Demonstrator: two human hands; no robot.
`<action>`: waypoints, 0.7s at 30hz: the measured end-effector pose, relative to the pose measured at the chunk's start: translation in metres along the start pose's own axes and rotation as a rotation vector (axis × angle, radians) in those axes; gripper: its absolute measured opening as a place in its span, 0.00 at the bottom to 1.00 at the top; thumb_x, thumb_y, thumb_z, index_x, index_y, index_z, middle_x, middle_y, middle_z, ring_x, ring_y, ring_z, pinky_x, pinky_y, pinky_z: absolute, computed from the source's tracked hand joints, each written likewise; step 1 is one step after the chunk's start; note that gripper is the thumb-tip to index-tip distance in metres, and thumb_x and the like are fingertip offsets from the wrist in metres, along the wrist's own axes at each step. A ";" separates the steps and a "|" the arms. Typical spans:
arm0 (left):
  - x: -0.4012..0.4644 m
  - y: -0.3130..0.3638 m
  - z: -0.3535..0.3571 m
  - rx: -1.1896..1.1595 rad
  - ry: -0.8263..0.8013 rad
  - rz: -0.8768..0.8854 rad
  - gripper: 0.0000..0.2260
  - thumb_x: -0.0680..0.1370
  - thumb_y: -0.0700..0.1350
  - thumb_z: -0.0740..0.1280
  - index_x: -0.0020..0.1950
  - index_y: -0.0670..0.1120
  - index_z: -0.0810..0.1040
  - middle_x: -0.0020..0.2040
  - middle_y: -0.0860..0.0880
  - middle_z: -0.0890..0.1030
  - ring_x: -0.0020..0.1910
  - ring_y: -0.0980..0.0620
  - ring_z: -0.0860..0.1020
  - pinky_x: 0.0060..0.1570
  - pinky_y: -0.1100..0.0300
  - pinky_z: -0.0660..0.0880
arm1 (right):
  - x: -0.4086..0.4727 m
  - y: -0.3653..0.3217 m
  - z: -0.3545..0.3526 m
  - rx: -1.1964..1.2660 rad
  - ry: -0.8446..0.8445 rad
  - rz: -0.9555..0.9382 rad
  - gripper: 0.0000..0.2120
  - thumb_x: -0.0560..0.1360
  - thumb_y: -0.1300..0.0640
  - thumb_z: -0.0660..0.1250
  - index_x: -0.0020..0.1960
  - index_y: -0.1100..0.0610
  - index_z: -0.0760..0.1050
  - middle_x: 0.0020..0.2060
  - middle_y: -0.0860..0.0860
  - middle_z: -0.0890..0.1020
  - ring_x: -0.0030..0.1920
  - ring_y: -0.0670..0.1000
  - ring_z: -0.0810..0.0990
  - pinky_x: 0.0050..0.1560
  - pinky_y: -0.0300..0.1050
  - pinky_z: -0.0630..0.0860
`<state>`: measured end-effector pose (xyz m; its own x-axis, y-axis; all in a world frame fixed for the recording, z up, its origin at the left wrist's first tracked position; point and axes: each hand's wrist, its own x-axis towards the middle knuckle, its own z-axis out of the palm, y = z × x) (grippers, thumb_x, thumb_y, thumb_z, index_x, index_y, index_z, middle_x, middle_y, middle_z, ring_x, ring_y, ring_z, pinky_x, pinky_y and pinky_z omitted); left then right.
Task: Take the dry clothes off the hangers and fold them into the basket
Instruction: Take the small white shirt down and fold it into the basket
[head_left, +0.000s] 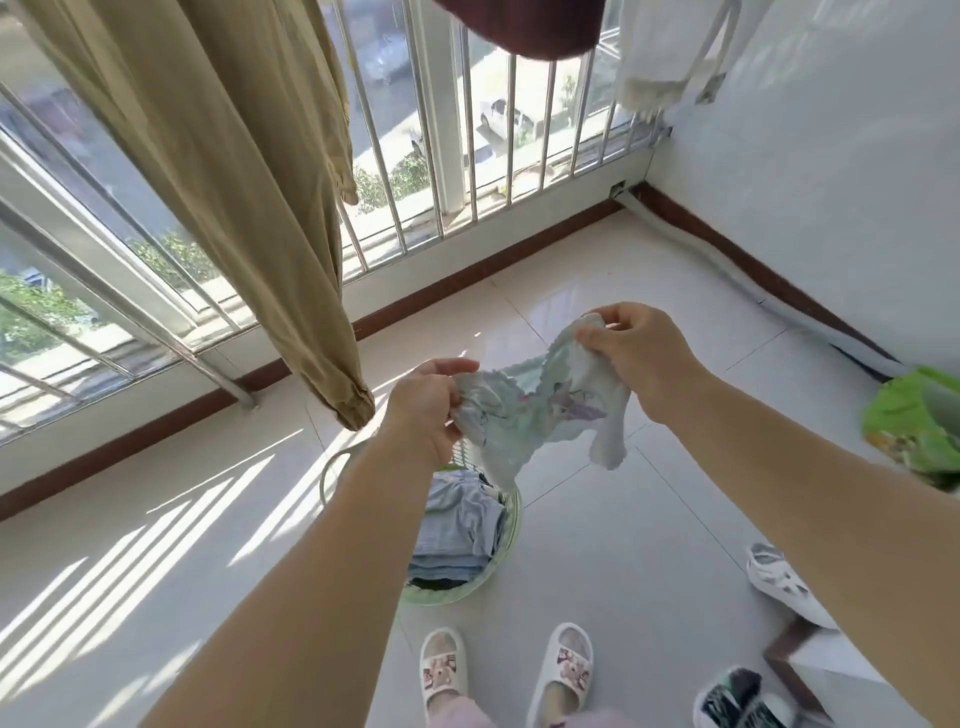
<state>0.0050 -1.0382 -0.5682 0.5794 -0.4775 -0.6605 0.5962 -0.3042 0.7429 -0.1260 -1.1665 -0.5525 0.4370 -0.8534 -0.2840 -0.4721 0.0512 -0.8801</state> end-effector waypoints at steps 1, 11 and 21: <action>0.003 -0.006 -0.006 0.012 0.007 -0.015 0.20 0.71 0.25 0.49 0.41 0.41 0.77 0.39 0.42 0.75 0.34 0.48 0.73 0.37 0.56 0.74 | -0.001 0.006 0.005 0.032 -0.008 0.038 0.06 0.75 0.58 0.66 0.51 0.56 0.77 0.41 0.50 0.78 0.43 0.51 0.78 0.48 0.48 0.79; 0.036 -0.042 -0.086 -0.041 0.097 -0.238 0.18 0.74 0.28 0.49 0.47 0.42 0.76 0.38 0.42 0.75 0.35 0.46 0.74 0.45 0.50 0.76 | 0.007 0.047 0.032 0.366 0.007 0.378 0.04 0.74 0.62 0.68 0.48 0.60 0.78 0.40 0.55 0.80 0.38 0.52 0.78 0.45 0.47 0.78; 0.066 -0.075 -0.099 -0.349 0.136 -0.483 0.16 0.76 0.29 0.48 0.46 0.42 0.74 0.40 0.44 0.73 0.34 0.52 0.70 0.31 0.64 0.71 | 0.014 0.082 0.087 0.256 0.031 0.465 0.05 0.74 0.61 0.67 0.40 0.54 0.77 0.42 0.54 0.80 0.43 0.56 0.79 0.53 0.59 0.79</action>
<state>0.0539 -0.9653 -0.6786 0.2501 -0.2357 -0.9391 0.9428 -0.1614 0.2916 -0.0916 -1.1293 -0.6615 0.2012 -0.7254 -0.6582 -0.4071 0.5493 -0.7298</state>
